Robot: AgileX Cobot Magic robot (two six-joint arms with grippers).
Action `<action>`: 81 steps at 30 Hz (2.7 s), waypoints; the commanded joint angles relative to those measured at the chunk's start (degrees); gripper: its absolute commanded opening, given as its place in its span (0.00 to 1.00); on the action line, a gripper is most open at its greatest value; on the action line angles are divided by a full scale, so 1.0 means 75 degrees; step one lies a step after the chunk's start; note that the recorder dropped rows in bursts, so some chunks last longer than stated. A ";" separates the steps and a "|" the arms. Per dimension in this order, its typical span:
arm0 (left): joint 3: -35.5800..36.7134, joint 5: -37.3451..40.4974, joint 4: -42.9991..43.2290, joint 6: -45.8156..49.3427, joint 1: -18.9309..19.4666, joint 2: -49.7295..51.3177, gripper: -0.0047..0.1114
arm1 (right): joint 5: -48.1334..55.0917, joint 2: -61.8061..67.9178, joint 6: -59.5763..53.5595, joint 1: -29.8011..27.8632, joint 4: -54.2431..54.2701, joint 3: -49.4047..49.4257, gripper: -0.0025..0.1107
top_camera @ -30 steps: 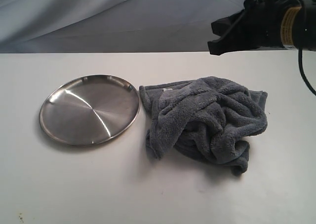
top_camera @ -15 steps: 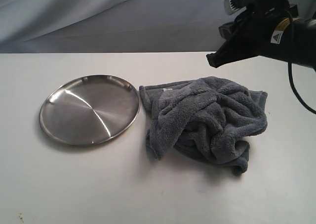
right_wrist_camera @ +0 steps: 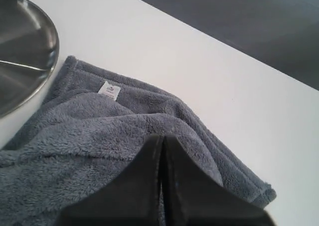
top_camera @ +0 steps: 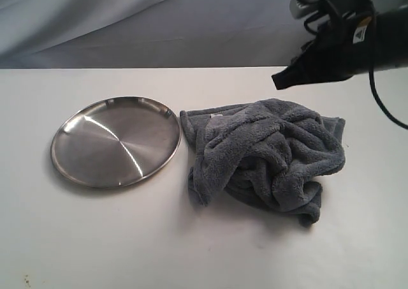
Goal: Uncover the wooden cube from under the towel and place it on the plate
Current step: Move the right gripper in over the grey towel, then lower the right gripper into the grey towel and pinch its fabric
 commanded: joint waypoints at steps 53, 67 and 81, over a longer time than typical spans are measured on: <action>0.0030 -0.0087 0.0035 -0.0020 -0.0036 -0.0027 0.04 | 0.4958 0.3025 -0.3164 -0.1384 0.2284 -0.3094 0.02; 0.0030 -0.0101 0.0035 -0.0022 -0.0036 -0.0027 0.04 | 0.6589 0.3481 -0.6163 -0.0264 0.4747 -0.2735 0.02; 0.0030 -0.0101 0.0035 -0.0022 -0.0036 -0.0027 0.04 | 0.3927 0.3026 -0.5737 0.1014 0.3066 -0.2735 0.02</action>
